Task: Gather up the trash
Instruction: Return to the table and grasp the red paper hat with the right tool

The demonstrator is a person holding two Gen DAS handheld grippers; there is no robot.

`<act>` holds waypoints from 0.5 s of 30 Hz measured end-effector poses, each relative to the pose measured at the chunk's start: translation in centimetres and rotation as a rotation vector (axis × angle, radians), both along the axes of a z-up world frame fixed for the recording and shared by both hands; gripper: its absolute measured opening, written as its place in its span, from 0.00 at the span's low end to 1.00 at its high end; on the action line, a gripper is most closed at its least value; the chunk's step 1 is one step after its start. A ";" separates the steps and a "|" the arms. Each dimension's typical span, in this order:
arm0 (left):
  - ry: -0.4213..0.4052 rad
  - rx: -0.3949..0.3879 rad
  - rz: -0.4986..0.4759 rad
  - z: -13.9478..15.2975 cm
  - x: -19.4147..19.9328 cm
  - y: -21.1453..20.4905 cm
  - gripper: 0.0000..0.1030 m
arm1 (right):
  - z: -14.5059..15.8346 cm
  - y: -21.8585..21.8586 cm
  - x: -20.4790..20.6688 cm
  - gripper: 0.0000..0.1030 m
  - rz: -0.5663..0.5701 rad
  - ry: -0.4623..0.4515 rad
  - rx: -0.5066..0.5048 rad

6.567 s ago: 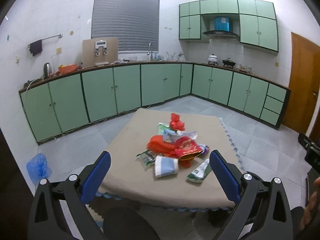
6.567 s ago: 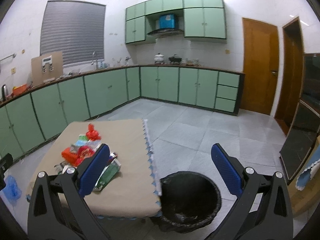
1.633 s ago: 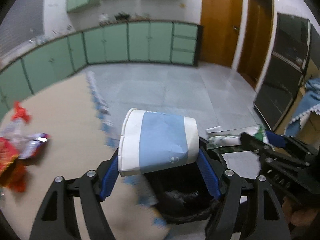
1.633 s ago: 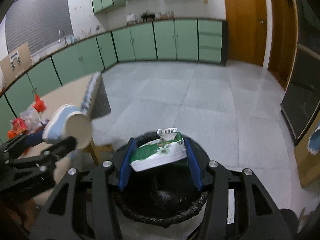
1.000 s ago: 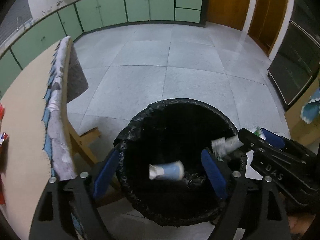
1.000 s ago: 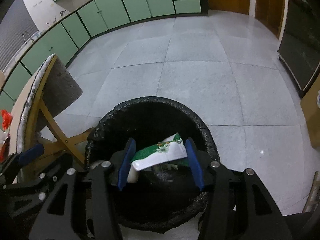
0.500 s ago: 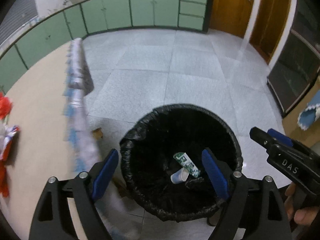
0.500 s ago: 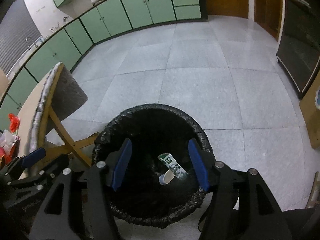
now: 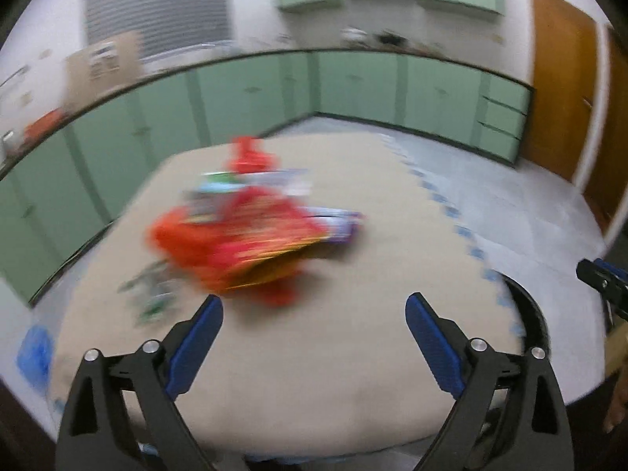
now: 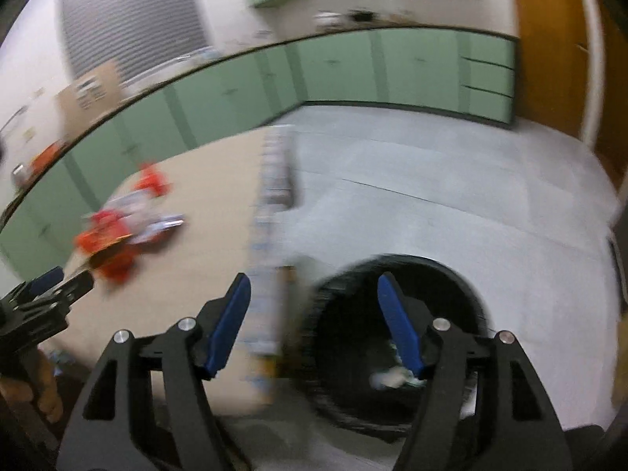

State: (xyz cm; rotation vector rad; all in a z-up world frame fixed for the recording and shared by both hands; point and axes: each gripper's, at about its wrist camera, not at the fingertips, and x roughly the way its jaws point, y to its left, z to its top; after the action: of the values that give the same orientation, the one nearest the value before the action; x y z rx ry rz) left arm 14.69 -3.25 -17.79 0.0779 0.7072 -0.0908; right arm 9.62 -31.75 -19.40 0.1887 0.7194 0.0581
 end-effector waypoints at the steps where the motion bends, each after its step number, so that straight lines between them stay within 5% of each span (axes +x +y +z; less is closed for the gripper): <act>1: -0.012 -0.008 0.032 0.2 -0.4 1.6 0.91 | 0.2 1.7 0.5 0.66 0.044 -0.009 0.001; 9: -0.079 0.002 0.210 0.4 -1.6 10.6 0.92 | 0.3 13.1 4.1 0.73 0.295 -0.063 -0.062; 12: -0.082 -0.009 0.213 0.0 -1.6 11.8 0.92 | -0.4 15.3 5.4 0.58 0.333 -0.066 -0.089; 15: -0.096 -0.004 0.194 -0.2 -1.3 11.6 0.92 | -1.5 16.5 7.9 0.56 0.332 -0.042 -0.084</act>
State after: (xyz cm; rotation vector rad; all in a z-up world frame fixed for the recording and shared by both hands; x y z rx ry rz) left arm 13.43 8.32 -18.02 0.0090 0.6157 0.0964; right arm 17.51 -15.28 -20.88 -0.0139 0.7039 0.3471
